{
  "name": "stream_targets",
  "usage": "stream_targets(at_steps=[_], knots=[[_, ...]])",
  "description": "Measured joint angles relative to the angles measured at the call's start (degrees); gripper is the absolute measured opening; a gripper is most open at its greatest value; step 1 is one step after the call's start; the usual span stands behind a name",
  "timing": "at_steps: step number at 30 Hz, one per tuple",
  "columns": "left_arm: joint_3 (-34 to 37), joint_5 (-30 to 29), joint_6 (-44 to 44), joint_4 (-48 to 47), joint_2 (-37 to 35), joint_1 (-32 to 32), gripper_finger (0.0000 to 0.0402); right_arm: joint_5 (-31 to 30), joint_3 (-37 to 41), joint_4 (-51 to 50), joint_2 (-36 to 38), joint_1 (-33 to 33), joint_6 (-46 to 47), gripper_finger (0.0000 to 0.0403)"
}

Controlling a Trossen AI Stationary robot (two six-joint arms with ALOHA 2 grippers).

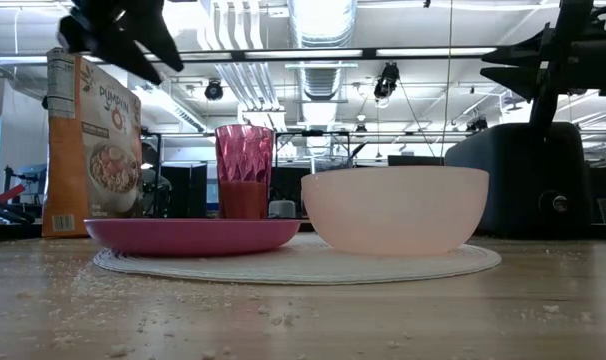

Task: Arrange a breakfast setting
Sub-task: Pour the cereal into the orange bowl

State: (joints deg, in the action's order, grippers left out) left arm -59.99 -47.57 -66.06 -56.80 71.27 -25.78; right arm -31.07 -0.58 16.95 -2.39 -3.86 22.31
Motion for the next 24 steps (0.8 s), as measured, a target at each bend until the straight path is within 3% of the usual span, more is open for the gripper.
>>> stream_targets(at_steps=[9, 17, 24], knots=[[-7.3, 8.2, -12.4, -20.0, 2.3, -0.1, 0.0325, 0.0, 0.0, 0.0, 0.0, 0.0, 0.0, 0.0091], [-12.2, 12.3, -22.9, -33.3, 2.3, -0.1, 0.0332, 0.0, 0.0, 0.0, 0.0, 0.0, 0.0, 0.0091], [-10.3, 19.5, -24.3, -33.3, -0.4, 0.1, 0.0332, 0.0, 0.0, 0.0, 0.0, 0.0, 0.0, 0.0091]])
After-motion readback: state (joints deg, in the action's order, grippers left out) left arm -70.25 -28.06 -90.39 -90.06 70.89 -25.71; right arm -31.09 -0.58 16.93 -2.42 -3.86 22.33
